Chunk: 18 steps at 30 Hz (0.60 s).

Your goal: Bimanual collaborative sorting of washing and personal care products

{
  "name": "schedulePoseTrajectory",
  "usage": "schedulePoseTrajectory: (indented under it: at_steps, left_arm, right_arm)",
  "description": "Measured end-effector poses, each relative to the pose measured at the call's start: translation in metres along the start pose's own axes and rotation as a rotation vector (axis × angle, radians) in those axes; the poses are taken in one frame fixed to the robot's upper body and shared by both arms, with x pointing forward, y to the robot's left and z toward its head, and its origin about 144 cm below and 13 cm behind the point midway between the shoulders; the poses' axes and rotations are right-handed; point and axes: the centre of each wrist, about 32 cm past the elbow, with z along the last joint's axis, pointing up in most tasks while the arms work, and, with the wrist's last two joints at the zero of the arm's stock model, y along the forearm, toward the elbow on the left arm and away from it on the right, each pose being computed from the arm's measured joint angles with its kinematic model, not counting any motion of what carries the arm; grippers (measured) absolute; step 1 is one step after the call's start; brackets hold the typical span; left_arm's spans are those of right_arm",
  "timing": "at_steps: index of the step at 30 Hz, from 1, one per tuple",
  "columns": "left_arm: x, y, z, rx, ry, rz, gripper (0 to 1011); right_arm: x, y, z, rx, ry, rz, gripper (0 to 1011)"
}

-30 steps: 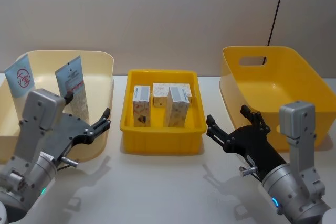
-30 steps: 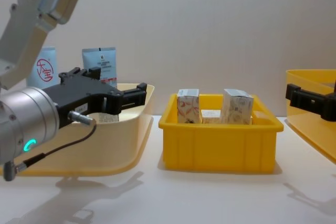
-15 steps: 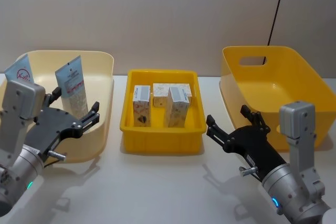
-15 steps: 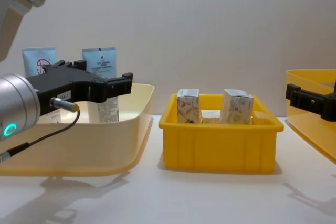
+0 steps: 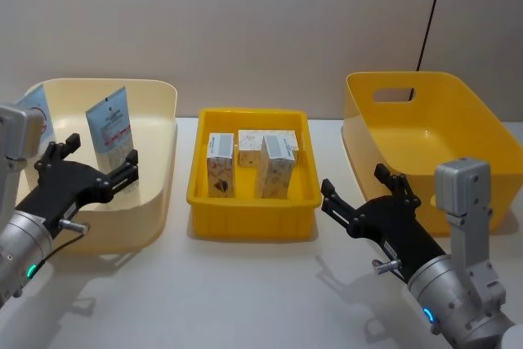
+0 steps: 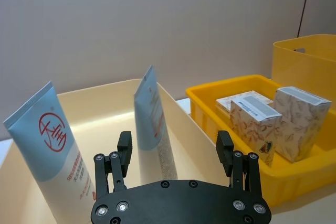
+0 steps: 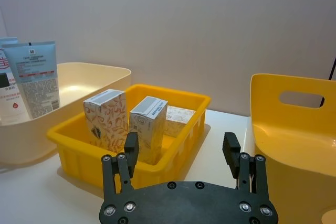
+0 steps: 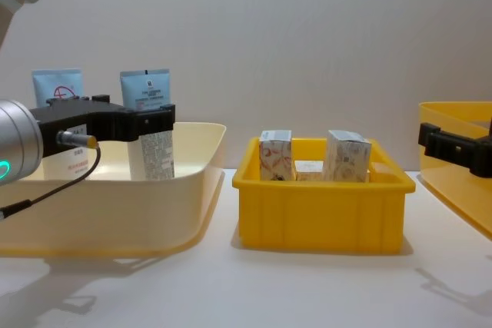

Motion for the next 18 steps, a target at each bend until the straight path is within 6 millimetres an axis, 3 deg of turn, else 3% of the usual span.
schedulePoseTrajectory:
  at_steps: [18]
  left_arm:
    - [0.024, -0.021, -0.01, 0.065, 0.161, 0.049, 1000]
  right_arm:
    - [0.0, 0.0, 0.0, 0.0, 0.0, 0.0, 1001]
